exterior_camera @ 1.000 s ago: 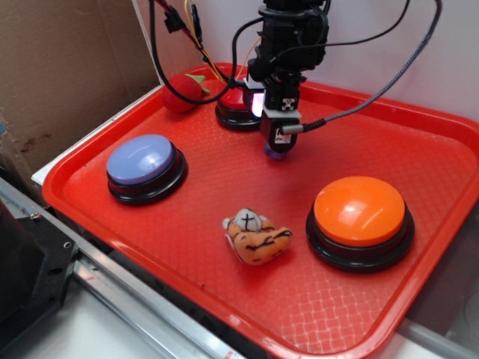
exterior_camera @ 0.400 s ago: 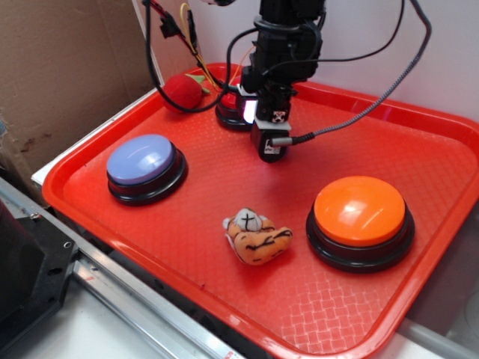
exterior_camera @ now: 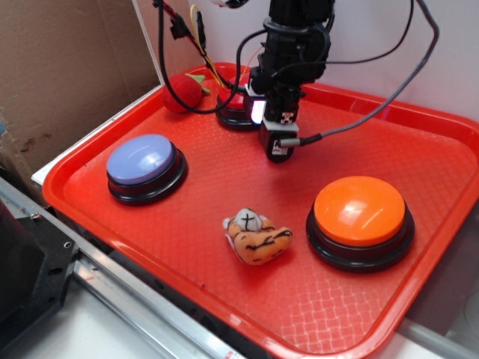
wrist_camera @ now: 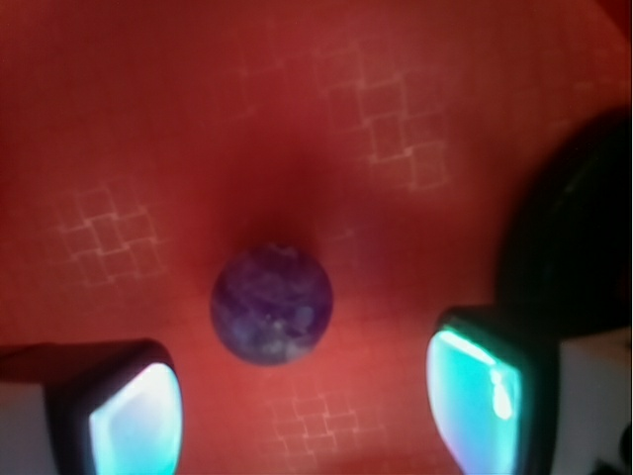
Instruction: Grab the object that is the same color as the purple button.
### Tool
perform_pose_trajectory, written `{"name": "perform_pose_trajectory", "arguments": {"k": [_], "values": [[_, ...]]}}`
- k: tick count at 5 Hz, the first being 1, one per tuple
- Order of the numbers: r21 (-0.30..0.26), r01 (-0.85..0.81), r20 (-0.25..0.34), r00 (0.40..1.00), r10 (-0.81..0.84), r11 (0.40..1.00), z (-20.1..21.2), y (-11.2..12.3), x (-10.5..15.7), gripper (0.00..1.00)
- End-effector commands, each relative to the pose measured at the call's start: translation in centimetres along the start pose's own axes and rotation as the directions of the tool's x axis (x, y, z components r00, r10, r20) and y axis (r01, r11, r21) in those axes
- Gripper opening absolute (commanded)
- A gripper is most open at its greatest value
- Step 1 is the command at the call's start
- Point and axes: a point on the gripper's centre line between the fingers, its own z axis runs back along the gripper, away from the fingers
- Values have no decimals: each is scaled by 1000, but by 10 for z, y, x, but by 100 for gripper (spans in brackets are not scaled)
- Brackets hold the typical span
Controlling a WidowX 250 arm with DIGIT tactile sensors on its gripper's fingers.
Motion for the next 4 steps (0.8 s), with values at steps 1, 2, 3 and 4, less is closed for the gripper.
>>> {"name": "perform_pose_trajectory", "arguments": {"k": [1,2,3,4], "values": [[3,24,3,1000,-24,1000,-11,-15,11,100],[5,17,26,1000,-17,1000,-14,-16,10,0],[32,-13,34,999,12,999,-8,-14,3,0],[47,-38,44,998,36,998,-1,-12,-6,0]]}}
